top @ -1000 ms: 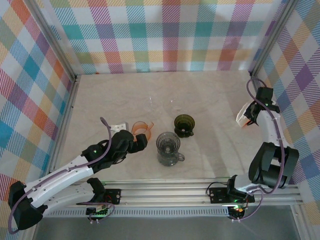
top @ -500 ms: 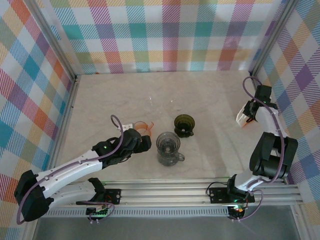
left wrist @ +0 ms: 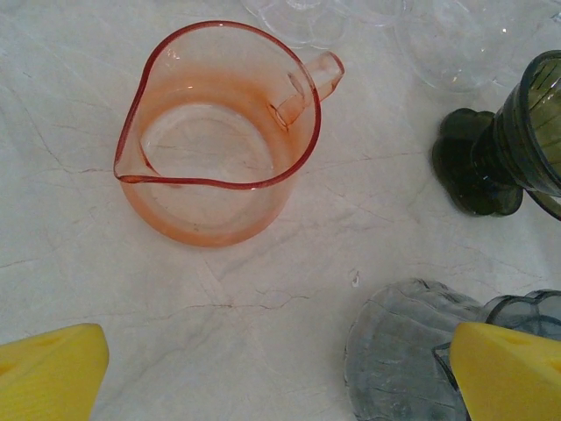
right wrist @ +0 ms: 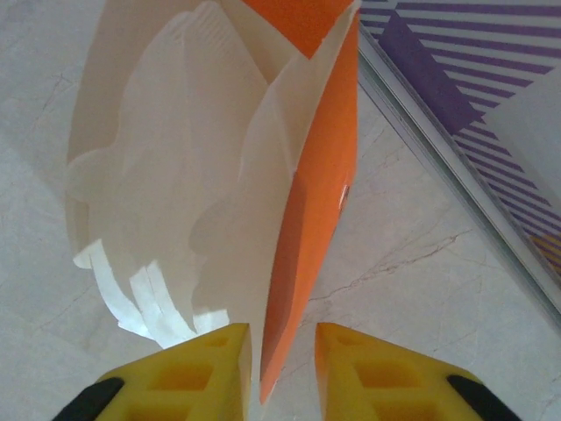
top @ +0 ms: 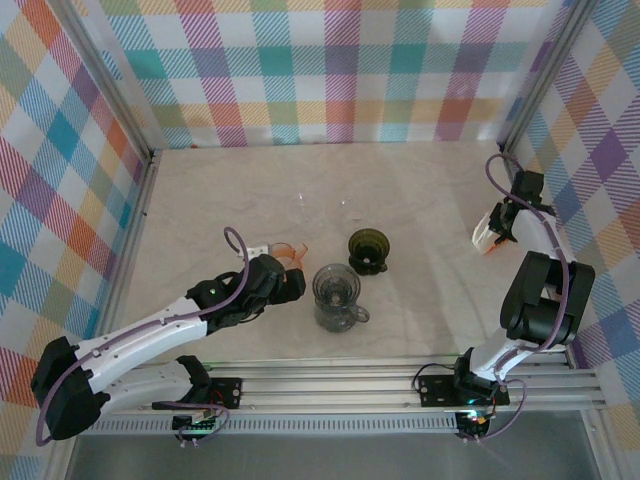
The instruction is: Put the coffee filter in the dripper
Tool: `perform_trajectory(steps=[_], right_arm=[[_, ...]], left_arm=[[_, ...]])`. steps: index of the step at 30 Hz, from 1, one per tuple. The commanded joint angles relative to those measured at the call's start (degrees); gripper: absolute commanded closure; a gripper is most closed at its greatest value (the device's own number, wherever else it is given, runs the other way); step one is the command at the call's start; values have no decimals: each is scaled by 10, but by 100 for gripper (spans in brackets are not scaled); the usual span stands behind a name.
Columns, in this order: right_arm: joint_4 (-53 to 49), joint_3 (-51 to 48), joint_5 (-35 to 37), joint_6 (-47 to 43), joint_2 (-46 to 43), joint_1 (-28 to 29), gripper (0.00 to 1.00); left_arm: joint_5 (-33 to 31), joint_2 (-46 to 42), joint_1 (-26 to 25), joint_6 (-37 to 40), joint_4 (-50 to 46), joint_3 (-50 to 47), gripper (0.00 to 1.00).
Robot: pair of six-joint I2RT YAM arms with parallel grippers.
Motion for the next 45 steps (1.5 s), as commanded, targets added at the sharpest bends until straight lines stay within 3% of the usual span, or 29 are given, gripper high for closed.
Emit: perform_trajectory(steps=[1, 12, 26, 33, 45], right_arm=[[14, 14, -3, -17, 7, -4, 79], [28, 6, -57, -41, -13, -3, 99], [38, 53, -100, -165, -7, 147, 100], [32, 112, -144, -221, 51, 177, 100], [49, 145, -117, -225, 121, 206, 99]], left_arm=[[2, 8, 4, 10, 10, 18, 0], [9, 10, 4, 10, 14, 16, 0], [16, 9, 5, 11, 15, 15, 0], [19, 25, 5, 8, 14, 23, 0], [28, 58, 4, 7, 10, 43, 0]])
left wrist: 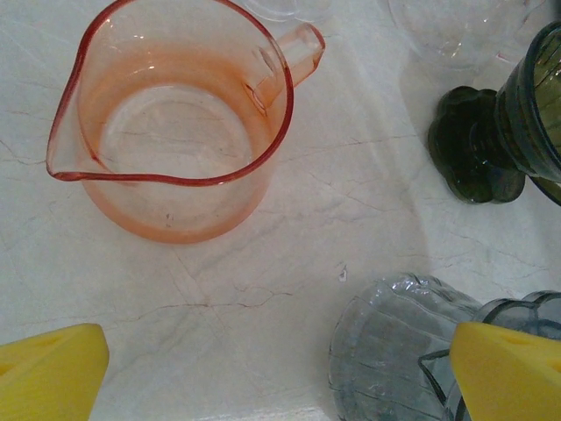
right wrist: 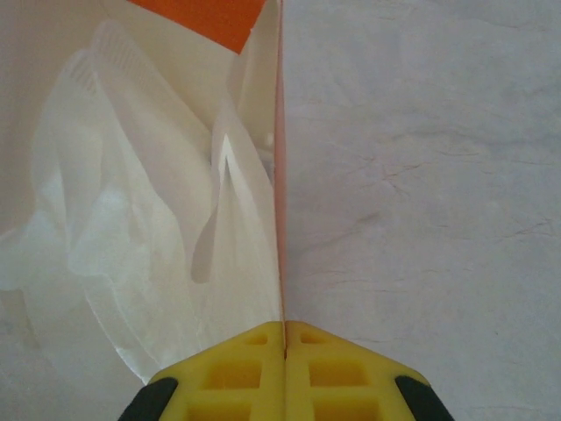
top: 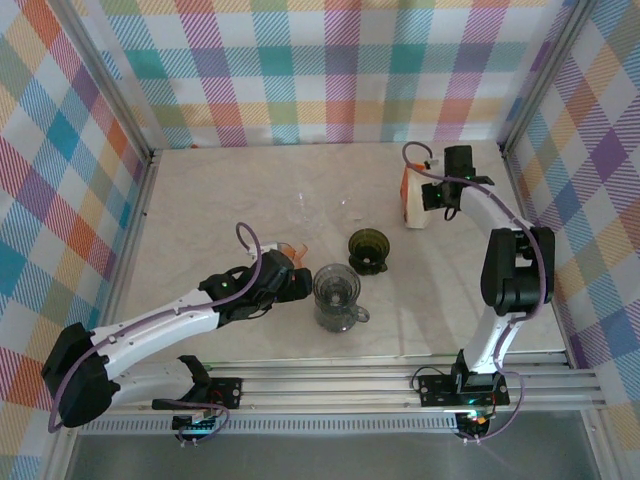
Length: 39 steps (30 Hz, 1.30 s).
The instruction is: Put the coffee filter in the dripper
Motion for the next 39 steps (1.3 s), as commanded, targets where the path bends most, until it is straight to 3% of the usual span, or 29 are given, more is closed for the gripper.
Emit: perform_trajectory(steps=[1, 4, 12, 17, 24, 34, 39], right_arm=[[21, 9, 10, -1, 3, 1, 97], [19, 5, 14, 2, 3, 1, 91], [17, -15, 30, 23, -42, 1, 57], [33, -57, 13, 90, -122, 1, 52], [18, -82, -34, 143, -167, 34, 63], [-47, -3, -19, 136, -62, 59, 79], [-45, 10, -12, 127, -37, 59, 82]], left_arm=[[3, 4, 5, 7, -2, 22, 0], [7, 4, 4, 6, 0, 21, 0], [26, 2, 5, 4, 4, 20, 0], [27, -6, 4, -3, 1, 19, 0], [28, -16, 5, -10, -1, 14, 0], [26, -10, 5, -18, -5, 12, 0], [25, -3, 5, -16, -7, 15, 0]])
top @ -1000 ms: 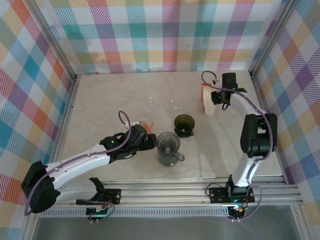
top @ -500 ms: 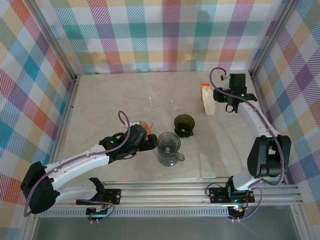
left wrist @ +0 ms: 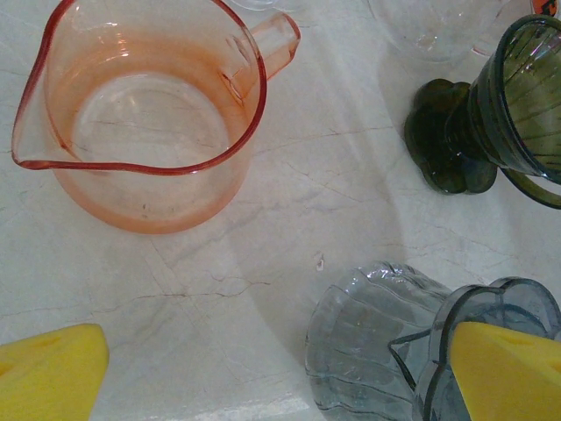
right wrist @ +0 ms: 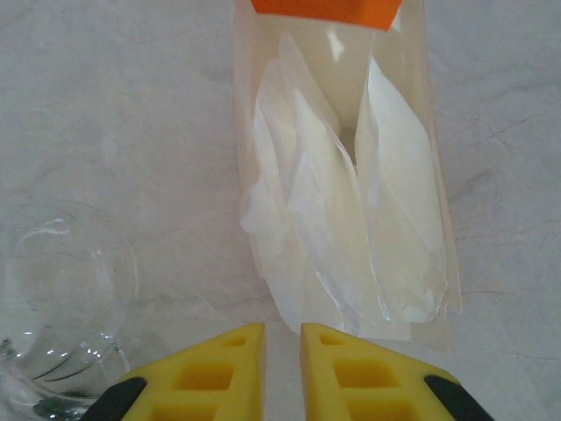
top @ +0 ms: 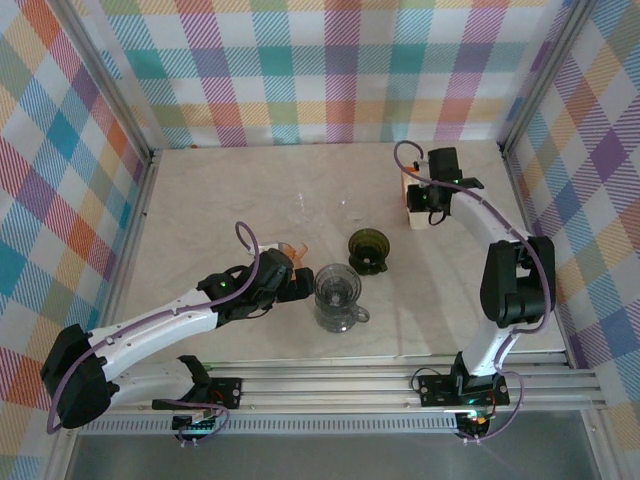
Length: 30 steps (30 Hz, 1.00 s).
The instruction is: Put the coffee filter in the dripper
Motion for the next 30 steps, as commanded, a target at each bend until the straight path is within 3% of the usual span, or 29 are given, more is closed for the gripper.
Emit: perform_trajectory(steps=[1, 30], right_arm=[[-11, 30, 8, -8, 13, -3, 82], [-18, 73, 36, -18, 86, -2, 80]], left_arm=[[1, 4, 5, -8, -8, 10, 0], [3, 13, 5, -6, -4, 13, 0]])
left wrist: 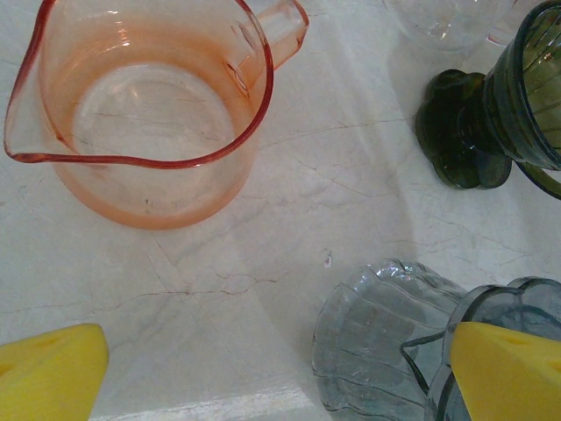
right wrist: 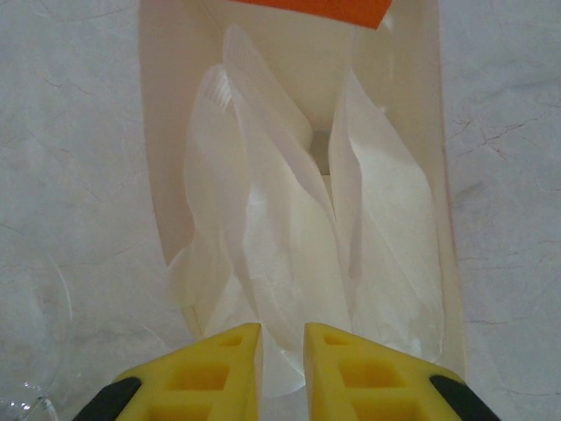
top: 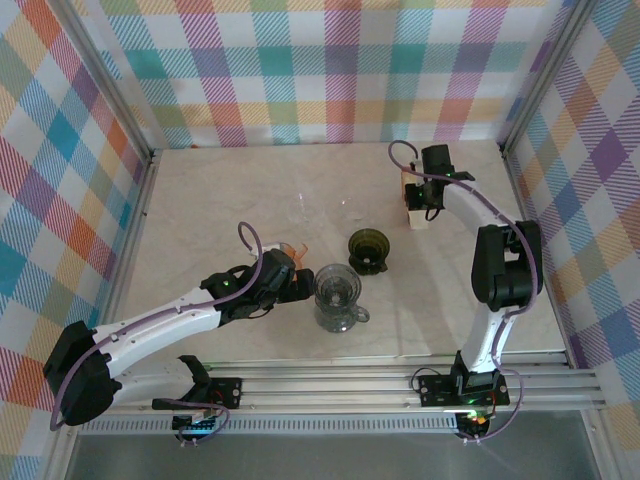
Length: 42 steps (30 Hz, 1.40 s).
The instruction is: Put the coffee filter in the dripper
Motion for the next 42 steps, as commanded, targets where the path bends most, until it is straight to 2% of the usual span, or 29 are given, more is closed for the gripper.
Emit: perform_trajectory(steps=[1, 5, 11, 30, 42], right_arm=[[-6, 18, 1, -3, 11, -3, 80], [-2, 15, 3, -2, 13, -2, 84], [5, 8, -1, -11, 2, -3, 100], [-9, -6, 11, -17, -88, -1, 100], [-3, -12, 0, -1, -46, -1, 100]], left_arm=[[1, 0, 4, -6, -4, 13, 0], [0, -1, 4, -6, -7, 13, 0], [0, 2, 4, -9, -6, 14, 0], [17, 6, 5, -15, -7, 22, 0], [23, 10, 4, -16, -9, 26, 0]])
